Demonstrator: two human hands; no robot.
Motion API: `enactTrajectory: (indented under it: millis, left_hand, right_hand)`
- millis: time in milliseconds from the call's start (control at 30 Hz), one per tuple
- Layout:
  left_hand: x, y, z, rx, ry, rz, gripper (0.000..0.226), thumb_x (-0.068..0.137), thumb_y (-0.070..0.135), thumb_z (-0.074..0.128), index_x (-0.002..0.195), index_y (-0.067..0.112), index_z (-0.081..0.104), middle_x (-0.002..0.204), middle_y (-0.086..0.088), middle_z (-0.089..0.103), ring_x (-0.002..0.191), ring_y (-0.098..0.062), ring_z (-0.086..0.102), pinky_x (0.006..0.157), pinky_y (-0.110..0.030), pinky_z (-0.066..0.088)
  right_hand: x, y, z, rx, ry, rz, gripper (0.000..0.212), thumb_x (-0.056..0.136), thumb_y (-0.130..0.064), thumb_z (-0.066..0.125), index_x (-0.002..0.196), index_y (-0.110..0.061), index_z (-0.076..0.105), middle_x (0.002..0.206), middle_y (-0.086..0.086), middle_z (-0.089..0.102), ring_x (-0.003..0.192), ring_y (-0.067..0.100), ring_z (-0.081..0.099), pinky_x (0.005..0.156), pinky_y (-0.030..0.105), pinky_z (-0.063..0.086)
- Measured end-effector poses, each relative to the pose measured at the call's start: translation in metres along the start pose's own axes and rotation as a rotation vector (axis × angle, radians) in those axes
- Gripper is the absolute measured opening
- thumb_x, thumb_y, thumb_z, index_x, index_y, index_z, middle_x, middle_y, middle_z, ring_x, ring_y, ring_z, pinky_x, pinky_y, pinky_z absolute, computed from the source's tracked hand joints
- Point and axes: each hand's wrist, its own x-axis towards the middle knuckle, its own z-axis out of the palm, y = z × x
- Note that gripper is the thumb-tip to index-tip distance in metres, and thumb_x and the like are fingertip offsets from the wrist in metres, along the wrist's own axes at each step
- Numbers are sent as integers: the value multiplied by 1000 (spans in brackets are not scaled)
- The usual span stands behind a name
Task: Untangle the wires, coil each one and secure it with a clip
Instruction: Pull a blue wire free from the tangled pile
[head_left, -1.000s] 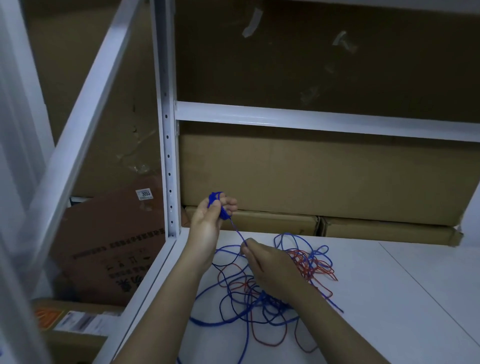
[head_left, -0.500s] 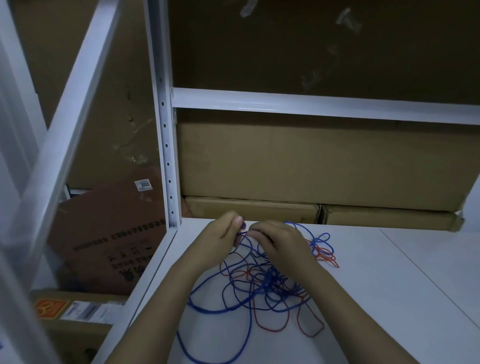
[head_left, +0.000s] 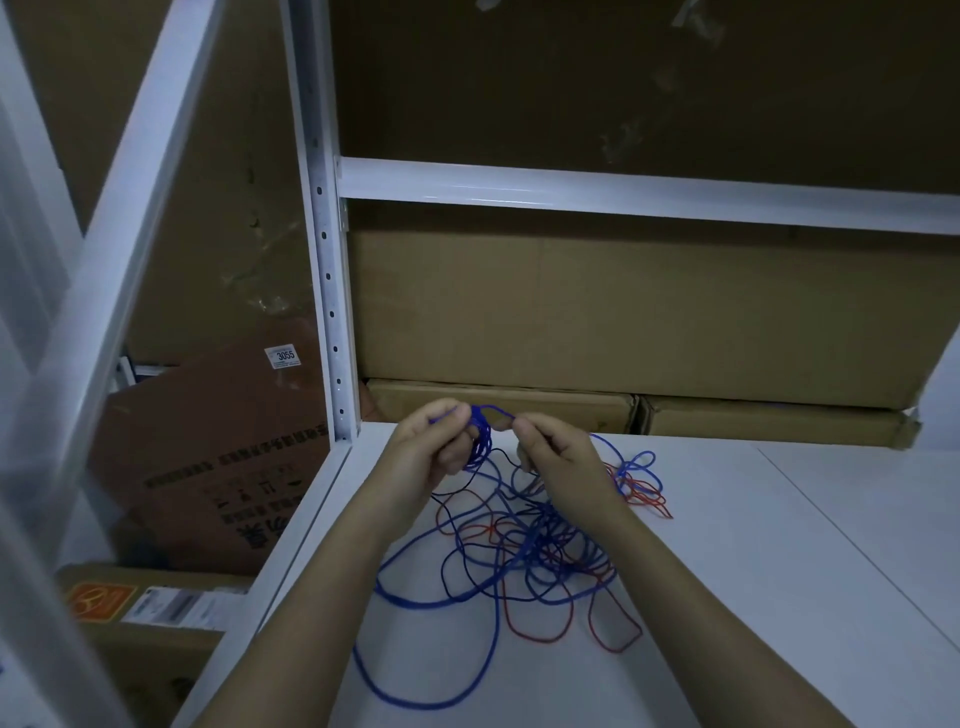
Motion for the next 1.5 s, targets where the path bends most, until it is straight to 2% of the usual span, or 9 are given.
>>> enactTrajectory:
  millis: [133,233,333,500,767,967,1100,1300,1500]
  left_hand:
    - [2,-5,8,-241,48,11,33,94,23,44,65,17,58,53,5,30,51,-8,28,61,-25,25]
    - [3,-12,10,-238,41,15,27,97,25,48,73,12,44,55,5,31,54,-10,29,74,-31,30]
    - [1,-15,11,-239,22,12,27,96,27,46,74,11,44,57,4,31,55,-10,30,77,-33,33]
    - [0,-16,18,-17,105,54,33,101,20,39,71,7,45,63,2,46,65,-12,46,69,-23,42]
    - [4,-19,8,335,206,9,21,95,37,55,84,29,70,95,2,64,89,-8,56,81,-24,42]
    - [-5,10,-10,721,-97,-50,3,94,29,57,96,29,60,80,8,61,78,-10,60,70,-22,47]
    - [-6,23,0,741,-164,-82,27,98,40,44,95,19,60,70,1,58,61,-9,56,63,-29,46]
    - [-6,17,5,771,-12,20,32,102,34,37,80,18,52,57,12,46,50,0,43,56,-18,36]
    - [-5,5,10,501,132,23,33,102,32,36,76,18,49,55,11,41,48,-5,36,53,-19,34]
  right_hand:
    - [-7,-9,16,154,2,-14,21,98,-34,47,103,-27,66,67,2,46,59,11,40,58,19,36]
    - [-7,-6,22,205,3,-17,19,96,-26,54,109,-20,66,86,19,62,75,27,56,74,30,45]
    - [-6,-4,26,207,25,-20,19,98,-16,51,107,-12,67,92,10,69,87,21,64,82,28,50]
    - [-2,2,30,94,139,2,25,99,-15,49,82,-24,65,86,2,64,85,13,59,79,27,47]
    - [7,-3,19,-230,120,-53,21,100,-18,45,91,-23,63,87,-1,55,81,6,51,71,20,40]
    - [11,-22,-12,-678,-162,-174,21,102,-27,41,91,-15,55,79,-9,38,65,9,40,57,28,30]
    - [13,-35,-16,-719,-255,-194,23,102,-28,40,103,-16,60,81,-11,37,67,5,40,59,27,32]
    - [10,-42,-20,-217,-201,-27,18,98,-24,52,99,-30,68,97,-2,66,89,10,59,82,27,46]
    - [7,-36,-20,-118,33,47,26,98,-26,50,75,-30,62,59,-15,55,58,-4,49,64,18,39]
